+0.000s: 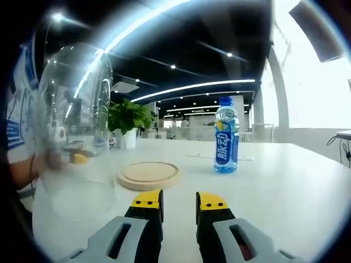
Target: Open the cover put in the Mizone put the cover back on
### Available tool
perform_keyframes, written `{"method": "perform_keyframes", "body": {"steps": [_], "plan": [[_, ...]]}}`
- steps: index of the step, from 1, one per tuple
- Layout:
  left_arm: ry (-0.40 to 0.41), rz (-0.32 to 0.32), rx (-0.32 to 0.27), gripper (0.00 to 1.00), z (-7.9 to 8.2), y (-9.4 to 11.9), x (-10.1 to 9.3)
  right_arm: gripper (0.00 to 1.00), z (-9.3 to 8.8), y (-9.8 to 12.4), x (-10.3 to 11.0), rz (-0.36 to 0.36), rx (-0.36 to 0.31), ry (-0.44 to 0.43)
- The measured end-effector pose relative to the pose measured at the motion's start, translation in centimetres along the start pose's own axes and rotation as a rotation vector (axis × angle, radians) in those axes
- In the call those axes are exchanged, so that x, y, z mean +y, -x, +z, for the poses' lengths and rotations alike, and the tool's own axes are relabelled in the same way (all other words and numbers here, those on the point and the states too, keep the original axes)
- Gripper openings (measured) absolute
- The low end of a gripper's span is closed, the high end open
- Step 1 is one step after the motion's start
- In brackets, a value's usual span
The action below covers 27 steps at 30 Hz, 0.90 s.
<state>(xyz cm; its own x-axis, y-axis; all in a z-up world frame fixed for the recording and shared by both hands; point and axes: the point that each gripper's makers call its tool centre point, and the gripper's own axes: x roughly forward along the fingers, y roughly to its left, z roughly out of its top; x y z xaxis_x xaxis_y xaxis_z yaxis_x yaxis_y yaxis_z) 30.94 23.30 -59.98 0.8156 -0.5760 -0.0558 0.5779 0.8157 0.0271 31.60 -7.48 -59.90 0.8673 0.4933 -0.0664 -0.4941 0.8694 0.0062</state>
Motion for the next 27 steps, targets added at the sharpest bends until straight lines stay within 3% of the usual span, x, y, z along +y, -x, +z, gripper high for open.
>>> {"method": "perform_keyframes", "body": {"steps": [27], "plan": [[-0.022, 0.011, 0.017, 0.22, -0.31, -0.10, 0.16, 0.16, -0.59, -0.40, 0.60, 0.003, 0.034, 0.097]]}}
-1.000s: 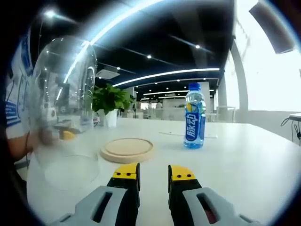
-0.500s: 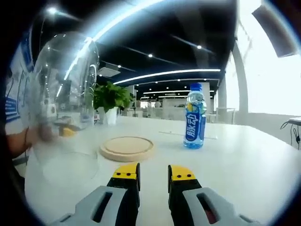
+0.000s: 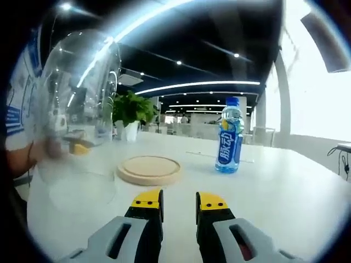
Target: Open the cover put in the Mizone put the cover back on
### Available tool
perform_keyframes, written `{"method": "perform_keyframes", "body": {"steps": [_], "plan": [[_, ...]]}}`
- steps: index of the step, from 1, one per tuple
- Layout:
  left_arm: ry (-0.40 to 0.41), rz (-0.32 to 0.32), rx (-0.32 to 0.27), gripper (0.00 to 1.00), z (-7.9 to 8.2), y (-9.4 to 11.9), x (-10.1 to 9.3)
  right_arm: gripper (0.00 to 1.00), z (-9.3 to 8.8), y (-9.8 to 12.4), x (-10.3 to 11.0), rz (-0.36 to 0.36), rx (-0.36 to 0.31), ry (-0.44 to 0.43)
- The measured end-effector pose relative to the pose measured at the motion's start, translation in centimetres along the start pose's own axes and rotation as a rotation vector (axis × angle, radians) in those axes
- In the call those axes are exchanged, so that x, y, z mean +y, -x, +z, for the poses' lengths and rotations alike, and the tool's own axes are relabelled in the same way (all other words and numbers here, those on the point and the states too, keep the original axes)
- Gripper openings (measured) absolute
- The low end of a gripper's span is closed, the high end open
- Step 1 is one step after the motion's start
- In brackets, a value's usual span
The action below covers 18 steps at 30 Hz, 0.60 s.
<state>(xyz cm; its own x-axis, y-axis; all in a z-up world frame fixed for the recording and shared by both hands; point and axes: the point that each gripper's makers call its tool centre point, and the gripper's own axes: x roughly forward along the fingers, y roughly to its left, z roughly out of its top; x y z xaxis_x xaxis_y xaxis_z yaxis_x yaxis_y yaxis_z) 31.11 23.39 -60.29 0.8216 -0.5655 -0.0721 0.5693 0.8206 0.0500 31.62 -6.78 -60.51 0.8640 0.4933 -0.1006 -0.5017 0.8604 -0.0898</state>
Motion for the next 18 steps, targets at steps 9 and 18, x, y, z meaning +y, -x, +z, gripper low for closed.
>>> {"method": "perform_keyframes", "body": {"steps": [9, 18], "plan": [[-0.006, 0.001, 0.006, 0.22, -0.12, -0.04, 0.02, 0.16, -0.20, -0.02, -0.32, -0.007, 0.000, 0.022], [-0.005, 0.001, 0.011, 0.22, -0.22, -0.06, 0.06, 0.16, -0.22, -0.06, -0.52, -0.010, -0.003, 0.017]]}}
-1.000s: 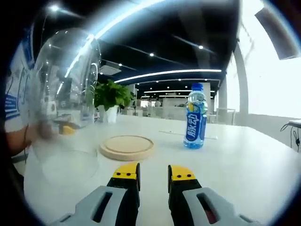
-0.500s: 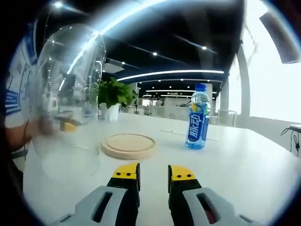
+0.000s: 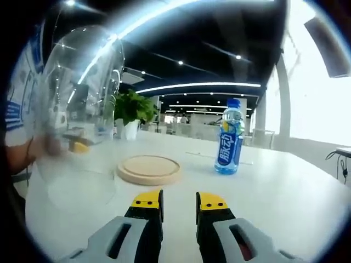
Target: Open the cover put in the Mizone put the cover back on
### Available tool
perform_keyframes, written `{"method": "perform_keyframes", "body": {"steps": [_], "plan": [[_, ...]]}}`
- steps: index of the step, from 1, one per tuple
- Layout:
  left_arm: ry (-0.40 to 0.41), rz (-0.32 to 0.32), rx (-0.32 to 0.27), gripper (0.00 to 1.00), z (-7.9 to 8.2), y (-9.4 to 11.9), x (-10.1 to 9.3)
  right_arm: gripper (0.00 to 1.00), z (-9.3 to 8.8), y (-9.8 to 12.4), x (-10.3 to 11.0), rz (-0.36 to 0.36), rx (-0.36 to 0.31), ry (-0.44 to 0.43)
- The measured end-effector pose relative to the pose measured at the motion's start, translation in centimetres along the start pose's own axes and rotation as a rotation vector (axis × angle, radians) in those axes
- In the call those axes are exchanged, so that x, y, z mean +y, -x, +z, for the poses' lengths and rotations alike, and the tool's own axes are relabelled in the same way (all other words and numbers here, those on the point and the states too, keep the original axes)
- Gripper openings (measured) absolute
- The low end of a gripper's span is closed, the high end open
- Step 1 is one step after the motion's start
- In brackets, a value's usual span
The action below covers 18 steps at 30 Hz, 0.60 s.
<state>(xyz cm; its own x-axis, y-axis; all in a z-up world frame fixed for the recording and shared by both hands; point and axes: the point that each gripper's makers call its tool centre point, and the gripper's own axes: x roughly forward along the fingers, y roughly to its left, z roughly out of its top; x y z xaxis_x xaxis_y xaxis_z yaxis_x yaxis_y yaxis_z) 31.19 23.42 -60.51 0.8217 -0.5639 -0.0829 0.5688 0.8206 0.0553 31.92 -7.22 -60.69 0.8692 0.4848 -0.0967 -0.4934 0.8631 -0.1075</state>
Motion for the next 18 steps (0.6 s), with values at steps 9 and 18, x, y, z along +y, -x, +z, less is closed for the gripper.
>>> {"method": "perform_keyframes", "body": {"steps": [9, 18], "plan": [[-0.003, -0.001, 0.001, 0.22, -0.01, 0.05, -0.06, 0.17, 0.23, 0.09, -0.01, 0.000, -0.010, 0.000], [0.003, 0.002, 0.001, 0.22, -0.02, 0.07, 0.02, 0.16, 0.91, 0.28, -0.53, -0.026, -0.036, -0.001]]}}
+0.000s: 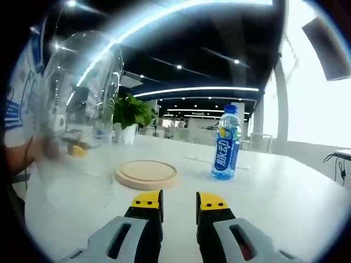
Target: Open the cover put in the Mizone put the cover back on
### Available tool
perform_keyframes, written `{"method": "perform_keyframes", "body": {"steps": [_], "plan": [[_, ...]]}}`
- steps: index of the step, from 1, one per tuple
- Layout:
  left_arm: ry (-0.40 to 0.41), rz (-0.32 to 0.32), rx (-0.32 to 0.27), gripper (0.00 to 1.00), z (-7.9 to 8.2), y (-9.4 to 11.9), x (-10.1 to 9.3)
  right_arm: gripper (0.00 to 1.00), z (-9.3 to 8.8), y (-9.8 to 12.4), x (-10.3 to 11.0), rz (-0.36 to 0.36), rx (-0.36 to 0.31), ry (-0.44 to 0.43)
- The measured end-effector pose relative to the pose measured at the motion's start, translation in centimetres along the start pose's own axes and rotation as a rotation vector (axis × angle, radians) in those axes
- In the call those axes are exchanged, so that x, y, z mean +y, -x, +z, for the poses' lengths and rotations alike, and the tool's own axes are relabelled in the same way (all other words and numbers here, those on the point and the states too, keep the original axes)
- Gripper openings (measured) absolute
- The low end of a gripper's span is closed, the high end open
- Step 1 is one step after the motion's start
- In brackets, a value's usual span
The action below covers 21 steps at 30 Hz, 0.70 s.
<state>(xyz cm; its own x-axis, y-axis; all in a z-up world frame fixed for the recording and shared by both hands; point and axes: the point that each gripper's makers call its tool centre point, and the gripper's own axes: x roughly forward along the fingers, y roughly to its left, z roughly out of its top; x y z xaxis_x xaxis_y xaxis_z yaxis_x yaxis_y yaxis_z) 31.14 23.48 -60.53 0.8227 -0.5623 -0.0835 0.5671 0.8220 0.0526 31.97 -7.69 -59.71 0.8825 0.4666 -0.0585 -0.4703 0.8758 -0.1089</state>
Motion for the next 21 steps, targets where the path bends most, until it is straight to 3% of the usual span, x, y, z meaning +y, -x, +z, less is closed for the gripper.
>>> {"method": "perform_keyframes", "body": {"steps": [5, 13, 21], "plan": [[0.001, 0.002, 0.001, 0.22, 0.0, 0.0, 0.0, 0.16, 0.2, -0.1, -0.7, -0.047, 0.001, 0.028], [-0.001, 0.002, 0.005, 0.22, -0.1, 0.0, 0.0, 0.16, 0.6, -0.8, -0.2, -0.028, 0.007, 0.043], [-0.005, -0.001, 0.014, 0.22, -0.3, 0.0, -0.1, 0.16, 2.5, -1.9, -0.3, -0.034, -0.010, 0.080]]}}
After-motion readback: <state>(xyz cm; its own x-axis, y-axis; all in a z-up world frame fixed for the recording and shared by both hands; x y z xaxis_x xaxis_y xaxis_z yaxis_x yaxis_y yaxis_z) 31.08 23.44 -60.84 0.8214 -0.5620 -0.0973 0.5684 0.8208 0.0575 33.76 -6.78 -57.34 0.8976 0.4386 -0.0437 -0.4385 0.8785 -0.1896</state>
